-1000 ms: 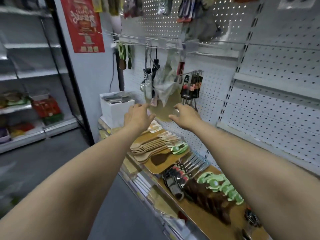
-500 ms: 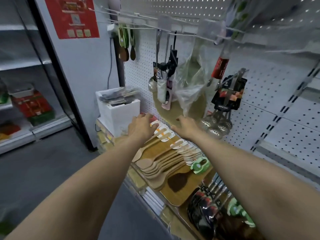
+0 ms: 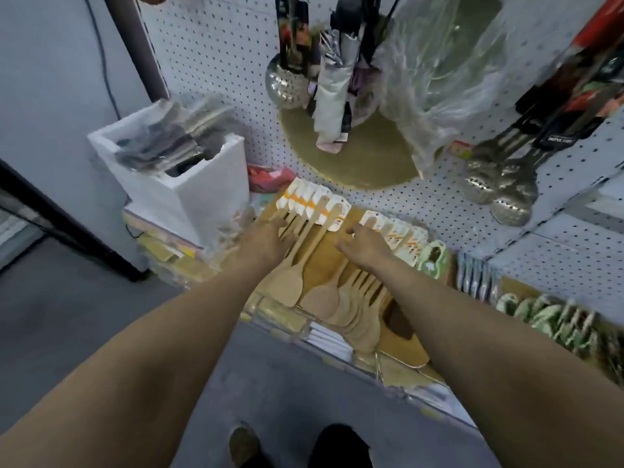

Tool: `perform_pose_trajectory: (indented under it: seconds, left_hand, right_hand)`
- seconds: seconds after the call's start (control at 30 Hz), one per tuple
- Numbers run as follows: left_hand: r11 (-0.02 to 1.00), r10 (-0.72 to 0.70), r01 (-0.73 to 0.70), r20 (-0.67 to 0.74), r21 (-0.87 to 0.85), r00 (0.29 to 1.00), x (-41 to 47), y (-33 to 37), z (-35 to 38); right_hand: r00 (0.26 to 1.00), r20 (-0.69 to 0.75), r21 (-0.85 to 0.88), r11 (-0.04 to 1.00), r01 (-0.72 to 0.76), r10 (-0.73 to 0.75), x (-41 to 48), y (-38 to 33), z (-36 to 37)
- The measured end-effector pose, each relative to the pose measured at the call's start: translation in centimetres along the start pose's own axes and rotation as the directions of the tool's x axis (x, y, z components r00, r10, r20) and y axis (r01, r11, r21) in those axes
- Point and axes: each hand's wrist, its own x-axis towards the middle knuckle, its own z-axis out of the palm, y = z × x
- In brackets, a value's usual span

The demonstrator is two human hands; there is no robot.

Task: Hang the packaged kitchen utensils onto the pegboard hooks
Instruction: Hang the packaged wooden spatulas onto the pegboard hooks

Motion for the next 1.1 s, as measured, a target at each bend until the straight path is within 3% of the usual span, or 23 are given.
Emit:
perform_pose_trajectory:
  seconds: [0.17, 0.33, 0.43, 0.5, 0.6, 0.73, 0.97, 1.1]
  left_hand:
    - [0.99, -0.035, 0.053, 0.146, -0.127, 0.989, 3.1, -2.8, 3.8]
    - [0.955, -0.073, 0.127, 0.204, -0.267, 0.976, 6.5, -5.3, 8.3]
    - [0.945, -0.09, 0.157, 0.233, -0.287, 0.968, 9.0, -6.0, 10.2]
    - [0.948, -0.075, 0.148, 0.252, -0.282, 0.965, 10.6, -6.4, 11.3]
    - [0.948, -0.082, 0.156, 0.262, -0.277, 0.962, 12.4, -6.5, 12.5]
    - [0.936, -0.129, 0.211, 0.286, -0.28, 0.949, 13.8, -6.3, 13.7]
    - [0.92, -0.216, 0.286, 0.261, -0.269, 0.941, 15.2, -6.3, 15.2]
    - [0.917, -0.242, 0.315, 0.287, -0.245, 0.927, 15.5, -5.7, 15.1]
  right_hand:
    - [0.987, 0.03, 0.11, 0.981, -0.158, 0.156, 3.8, 1.4, 4.2]
    - [0.949, 0.096, 0.273, 0.909, -0.314, 0.299, 9.5, 2.2, 7.8]
    - [0.909, 0.197, 0.452, 0.789, -0.416, 0.366, 12.8, 2.3, 9.7]
    - [0.868, 0.285, 0.58, 0.648, -0.493, 0.406, 14.8, 2.6, 11.0]
    - [0.834, 0.349, 0.67, 0.508, -0.541, 0.427, 17.1, 3.1, 12.3]
    - [0.804, 0.401, 0.726, 0.383, -0.571, 0.439, 18.8, 2.9, 12.8]
    - [0.754, 0.422, 0.746, 0.28, -0.604, 0.503, 20.3, 3.6, 13.4]
    - [0.759, 0.461, 0.804, 0.146, -0.577, 0.461, 19.6, 4.3, 13.3]
